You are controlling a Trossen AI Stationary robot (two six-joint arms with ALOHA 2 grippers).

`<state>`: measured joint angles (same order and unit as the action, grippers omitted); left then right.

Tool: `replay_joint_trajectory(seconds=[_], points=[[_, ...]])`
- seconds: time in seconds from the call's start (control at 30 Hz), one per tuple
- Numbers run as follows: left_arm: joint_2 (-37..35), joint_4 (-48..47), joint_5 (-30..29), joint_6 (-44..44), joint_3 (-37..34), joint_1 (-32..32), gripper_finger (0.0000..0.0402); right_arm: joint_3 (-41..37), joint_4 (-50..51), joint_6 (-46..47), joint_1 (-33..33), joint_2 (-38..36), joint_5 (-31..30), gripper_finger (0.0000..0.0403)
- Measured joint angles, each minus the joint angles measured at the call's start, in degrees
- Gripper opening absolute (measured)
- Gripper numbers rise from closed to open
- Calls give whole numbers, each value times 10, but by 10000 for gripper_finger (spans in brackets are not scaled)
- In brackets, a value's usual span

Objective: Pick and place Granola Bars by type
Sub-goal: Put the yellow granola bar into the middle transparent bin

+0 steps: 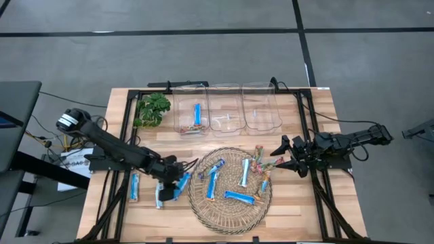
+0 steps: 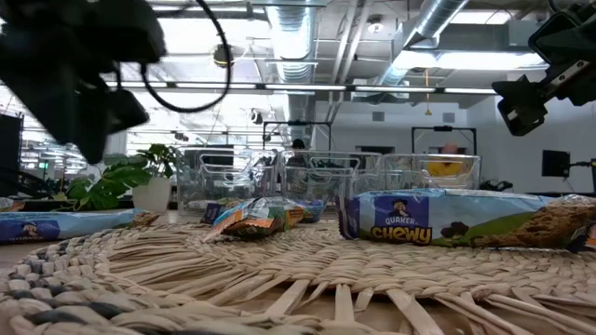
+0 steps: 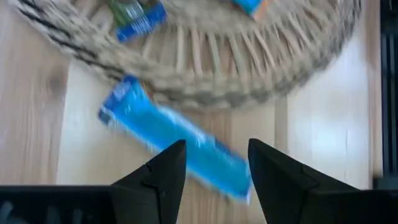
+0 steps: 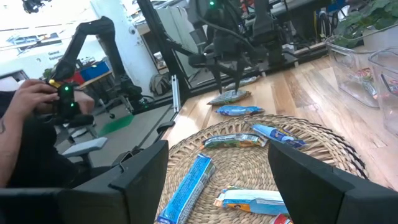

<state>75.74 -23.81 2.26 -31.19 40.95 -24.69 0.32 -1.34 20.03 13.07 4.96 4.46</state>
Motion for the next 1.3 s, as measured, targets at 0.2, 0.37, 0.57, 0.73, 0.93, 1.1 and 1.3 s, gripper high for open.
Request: replay_joint_trajectory(seconds=[0.2,0.37,0.57,0.73,0.93,1.1,1.3], points=[[-57,-121,-1,-13,0,-49,167,0,0,0,0,0,0,271],[-98,-211,-10,-95,0,-71,166,0,0,0,0,0,0,271],[-117,-294,10,-259,0,-85,166,0,0,0,0,0,0,271],[-117,-347,23,-349,0,-96,166,0,0,0,0,0,0,271],[-117,-360,57,-513,0,-139,166,0,0,0,0,0,0,271],[-102,-352,56,-615,0,-191,166,0,0,0,0,0,0,271],[-70,-353,54,-687,0,-233,166,0,0,0,0,0,0,271]])
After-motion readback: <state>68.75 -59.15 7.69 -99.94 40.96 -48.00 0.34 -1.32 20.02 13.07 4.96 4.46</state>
